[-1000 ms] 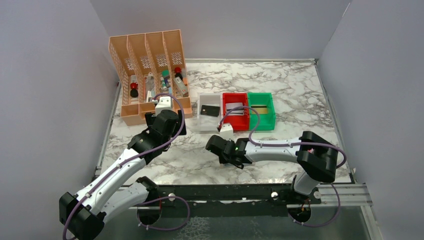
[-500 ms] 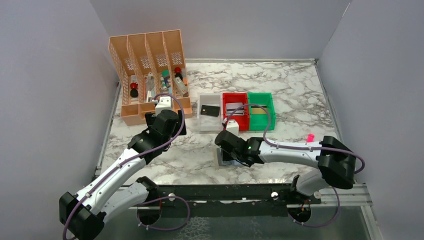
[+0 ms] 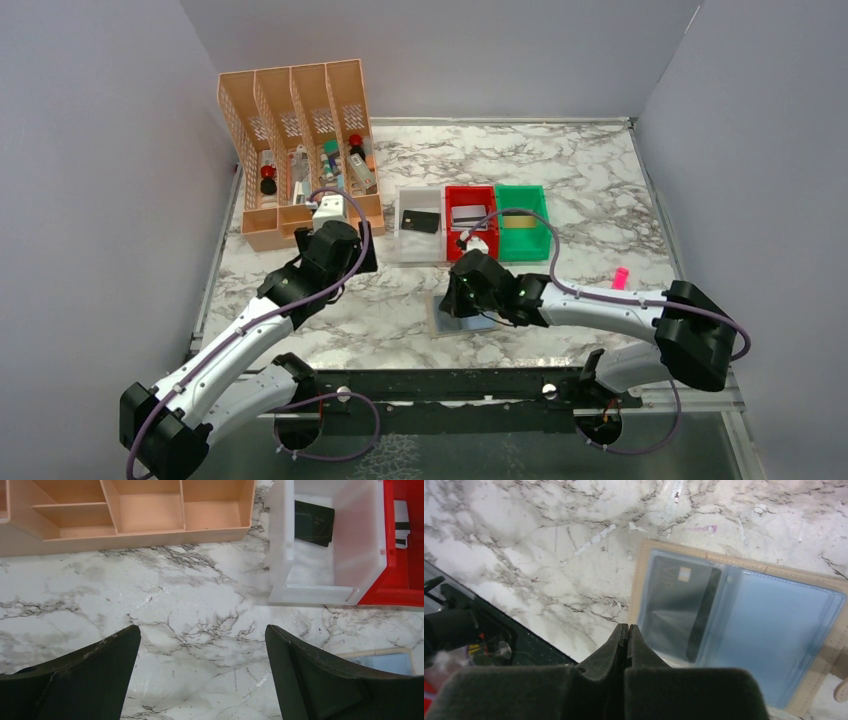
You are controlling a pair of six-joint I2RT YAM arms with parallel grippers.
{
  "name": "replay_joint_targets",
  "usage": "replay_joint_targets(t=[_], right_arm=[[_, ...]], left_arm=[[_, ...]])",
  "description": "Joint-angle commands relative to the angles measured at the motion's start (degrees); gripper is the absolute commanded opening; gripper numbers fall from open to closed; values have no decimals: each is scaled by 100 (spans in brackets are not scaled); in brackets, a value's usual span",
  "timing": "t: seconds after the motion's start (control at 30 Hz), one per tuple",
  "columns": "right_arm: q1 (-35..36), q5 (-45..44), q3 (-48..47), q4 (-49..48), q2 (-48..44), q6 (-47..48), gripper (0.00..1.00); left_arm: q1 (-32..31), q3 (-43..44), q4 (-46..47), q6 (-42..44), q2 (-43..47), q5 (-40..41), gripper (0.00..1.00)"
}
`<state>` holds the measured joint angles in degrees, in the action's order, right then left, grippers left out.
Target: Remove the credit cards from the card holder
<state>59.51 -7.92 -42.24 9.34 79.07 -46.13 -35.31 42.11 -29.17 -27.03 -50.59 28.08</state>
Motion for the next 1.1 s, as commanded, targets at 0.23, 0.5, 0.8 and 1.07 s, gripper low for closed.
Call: replay_joint_targets(t=[0.23, 0.5, 0.8, 1.07], right_arm=[[-240, 137, -10, 143, -2, 77, 12], [-238, -219, -575, 907, 810, 381, 33], [-220, -555, -787, 1288, 1264, 406, 39], [-194, -513, -791, 1262, 1621, 367, 21]], left_arm=[[20, -492, 799, -715, -29, -1305, 99], [23, -521, 1062, -769, -348, -1550, 99], [24, -511, 1077, -760, -524, -1603, 99], [24, -524, 1071, -743, -529, -1568, 99]])
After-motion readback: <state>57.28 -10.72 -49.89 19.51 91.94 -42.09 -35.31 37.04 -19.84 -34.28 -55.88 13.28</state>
